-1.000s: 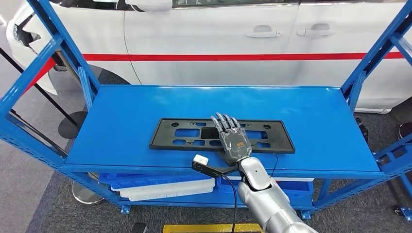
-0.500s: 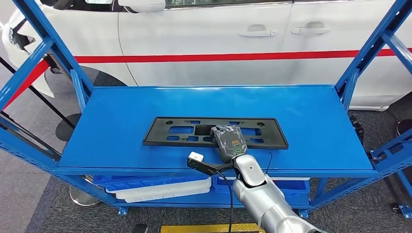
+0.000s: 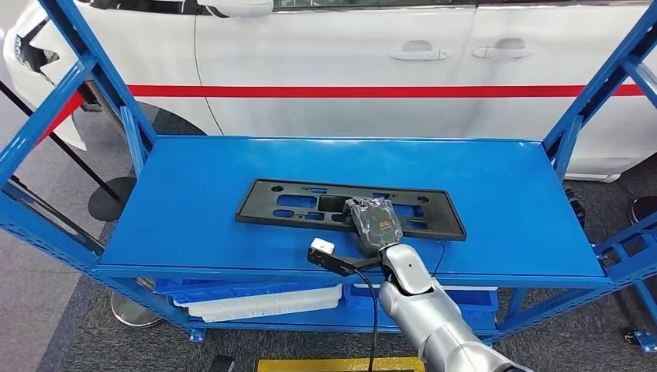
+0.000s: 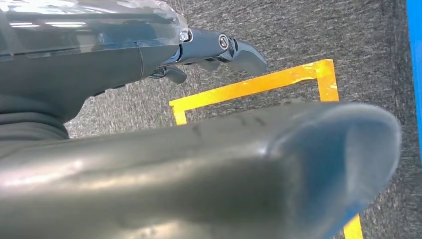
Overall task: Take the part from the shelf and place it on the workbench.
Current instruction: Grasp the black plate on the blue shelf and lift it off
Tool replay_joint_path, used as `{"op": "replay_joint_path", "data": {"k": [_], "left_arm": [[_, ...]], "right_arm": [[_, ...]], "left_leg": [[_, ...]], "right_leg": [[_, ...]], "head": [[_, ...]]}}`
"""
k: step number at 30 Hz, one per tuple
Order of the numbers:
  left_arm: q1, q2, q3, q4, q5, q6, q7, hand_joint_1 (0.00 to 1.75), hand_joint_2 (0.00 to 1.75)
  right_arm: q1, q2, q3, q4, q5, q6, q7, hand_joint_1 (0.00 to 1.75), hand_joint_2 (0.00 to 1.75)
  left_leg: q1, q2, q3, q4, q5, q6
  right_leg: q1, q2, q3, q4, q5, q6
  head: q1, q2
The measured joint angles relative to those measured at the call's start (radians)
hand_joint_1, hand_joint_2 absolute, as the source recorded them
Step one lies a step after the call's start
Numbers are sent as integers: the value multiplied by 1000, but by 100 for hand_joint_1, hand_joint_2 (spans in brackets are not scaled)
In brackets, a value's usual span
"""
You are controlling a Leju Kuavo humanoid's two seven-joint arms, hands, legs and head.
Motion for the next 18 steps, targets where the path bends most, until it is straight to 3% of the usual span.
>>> {"op": "replay_joint_path", "data": {"k": [3,5,8,10,11,13,15,18], "left_arm": [[0,0,0,0,0,0,0,0,0],[0,0,0,0,0,1,-2,0,0],[1,1,0,0,5,4,-6,0,0],[3,1,0,0,11,6,-7,0,0],[4,1,0,0,13,8,-7,0,0],[5,2,0,0,13,10,-7,0,0],[5,2,0,0,12,12,-4,0,0],[7,3,0,0,13,14,0,0,131]], "right_arm": [[0,-1,-4,-8,-27,-6,-26,175,175],[3,-2,-16,-36,-89,-12,-74,175,175],[23,-8,-49,-135,-268,-8,-176,175,175],[61,-26,-70,-264,-428,14,-230,175,175],[84,-38,-79,-342,-506,26,-246,175,175],[134,-67,-101,-524,-651,44,-265,175,175],[178,-102,-128,-710,-768,51,-288,175,175],[227,-163,-164,-950,-910,50,-344,175,175]], "left_leg": [[1,0,-1,1,-4,-17],[5,1,-11,30,-27,-28],[9,1,-84,201,-114,-40],[12,1,-121,277,-132,-45],[13,2,-113,259,-113,-46],[16,2,-55,133,-48,-43],[13,0,-4,25,-11,-33],[6,-3,3,1,-7,-11]], "right_leg": [[4,1,9,-21,2,-15],[0,0,13,-29,5,-27],[-2,0,17,-33,7,-36],[-2,0,18,-32,6,-35],[-2,0,19,-32,5,-34],[-3,0,21,-30,2,-28],[-2,0,19,-28,1,-17],[-2,-1,16,-30,3,4]], "head": [[0,0],[0,0],[0,0],[0,0],[0,0],[0,0],[0,0],[0,0]]}}
